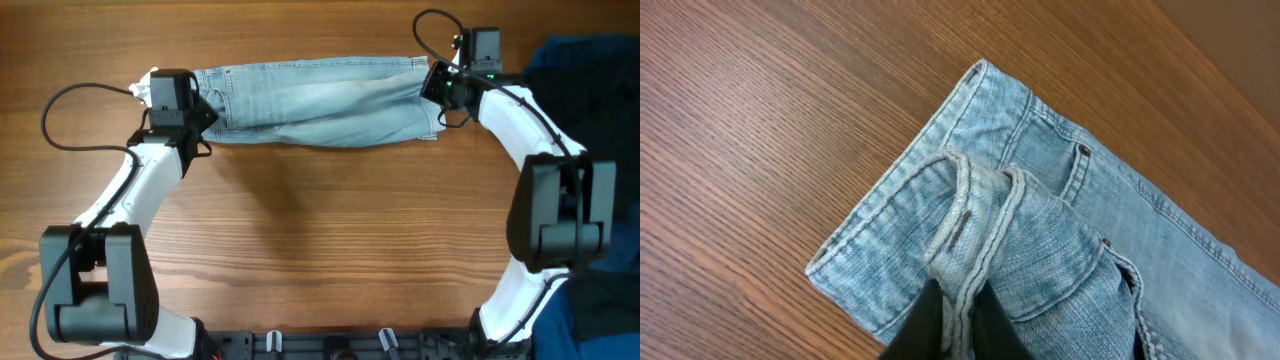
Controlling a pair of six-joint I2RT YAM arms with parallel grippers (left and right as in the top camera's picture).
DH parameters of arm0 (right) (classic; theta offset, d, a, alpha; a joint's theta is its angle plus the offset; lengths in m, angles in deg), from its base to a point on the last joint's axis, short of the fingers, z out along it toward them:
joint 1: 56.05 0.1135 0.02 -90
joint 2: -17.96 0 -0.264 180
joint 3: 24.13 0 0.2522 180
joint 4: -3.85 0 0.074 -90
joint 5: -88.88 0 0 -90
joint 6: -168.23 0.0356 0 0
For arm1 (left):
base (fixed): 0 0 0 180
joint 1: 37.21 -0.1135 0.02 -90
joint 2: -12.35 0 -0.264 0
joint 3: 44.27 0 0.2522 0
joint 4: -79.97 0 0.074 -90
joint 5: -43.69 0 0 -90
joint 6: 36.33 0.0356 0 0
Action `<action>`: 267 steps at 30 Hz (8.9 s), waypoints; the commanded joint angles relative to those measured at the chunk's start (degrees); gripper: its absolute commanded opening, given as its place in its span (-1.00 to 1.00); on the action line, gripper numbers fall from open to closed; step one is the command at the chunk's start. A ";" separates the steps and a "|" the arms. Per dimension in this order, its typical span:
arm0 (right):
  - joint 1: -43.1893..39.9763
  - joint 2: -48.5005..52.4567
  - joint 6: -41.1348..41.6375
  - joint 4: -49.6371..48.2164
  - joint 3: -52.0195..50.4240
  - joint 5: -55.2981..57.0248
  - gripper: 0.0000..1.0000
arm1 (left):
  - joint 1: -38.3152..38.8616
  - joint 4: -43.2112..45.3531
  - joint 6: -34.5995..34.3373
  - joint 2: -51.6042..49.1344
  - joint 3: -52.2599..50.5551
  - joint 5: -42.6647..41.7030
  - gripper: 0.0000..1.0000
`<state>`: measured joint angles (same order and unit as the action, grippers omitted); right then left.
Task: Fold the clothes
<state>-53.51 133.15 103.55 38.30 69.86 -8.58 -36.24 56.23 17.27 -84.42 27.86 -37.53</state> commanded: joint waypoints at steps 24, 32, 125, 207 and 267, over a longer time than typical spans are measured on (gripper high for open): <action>1.05 -2.16 -13.22 19.89 10.67 -11.87 -0.91 | -3.32 -20.57 10.73 -1.86 20.24 -14.82 -0.92; 2.12 -2.05 -13.29 15.89 -1.07 -7.98 -0.91 | -2.56 -19.21 10.73 -14.99 20.24 -18.80 -0.92; 13.77 4.33 -19.12 2.38 17.42 -3.10 -0.92 | 5.68 -14.73 14.99 -19.50 23.30 -6.34 -0.92; 25.83 -0.52 -2.60 28.50 17.03 -11.63 -0.62 | -5.01 -34.69 23.58 -23.58 23.30 -18.73 1.00; 26.45 14.34 6.43 29.88 14.99 -10.56 -0.91 | -4.96 -34.91 24.46 -15.47 25.79 -24.15 -0.92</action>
<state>-28.37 145.00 109.04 68.38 87.39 -18.11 -41.33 21.20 41.00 -102.06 51.60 -61.62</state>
